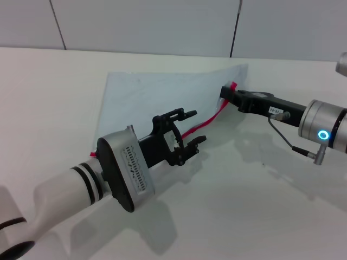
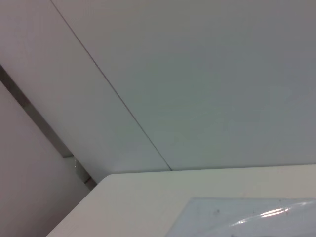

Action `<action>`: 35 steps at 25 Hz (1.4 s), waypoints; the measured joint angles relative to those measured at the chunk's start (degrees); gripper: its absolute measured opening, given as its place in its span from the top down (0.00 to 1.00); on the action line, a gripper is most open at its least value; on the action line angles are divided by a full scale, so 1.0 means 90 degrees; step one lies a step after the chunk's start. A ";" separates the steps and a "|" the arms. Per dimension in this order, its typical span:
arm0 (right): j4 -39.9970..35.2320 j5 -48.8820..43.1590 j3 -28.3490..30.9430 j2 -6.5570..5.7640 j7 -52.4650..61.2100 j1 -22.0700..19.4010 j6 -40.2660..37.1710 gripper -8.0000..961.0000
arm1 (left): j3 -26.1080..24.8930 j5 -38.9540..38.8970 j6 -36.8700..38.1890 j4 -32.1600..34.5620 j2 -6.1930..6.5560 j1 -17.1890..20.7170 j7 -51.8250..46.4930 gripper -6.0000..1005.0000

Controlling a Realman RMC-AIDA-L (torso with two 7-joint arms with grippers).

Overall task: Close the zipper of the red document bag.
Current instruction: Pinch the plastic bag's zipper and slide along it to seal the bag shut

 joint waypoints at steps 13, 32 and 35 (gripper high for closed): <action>0.0017 -0.0018 -0.0055 0.0000 0.0012 0.0011 0.0000 0.96 | -0.0010 -0.0011 0.0028 -0.0014 0.0000 0.0058 0.0155 0.47; 0.0016 -0.0018 -0.0077 0.0001 0.0010 0.0021 0.0001 0.95 | -0.0010 -0.0010 0.0034 -0.0014 0.0000 0.0078 0.0112 0.89; 0.0016 -0.0016 -0.0077 0.0000 0.0010 0.0020 0.0001 0.95 | -0.0098 -0.0011 0.0026 -0.0014 0.0000 0.0087 0.0107 0.90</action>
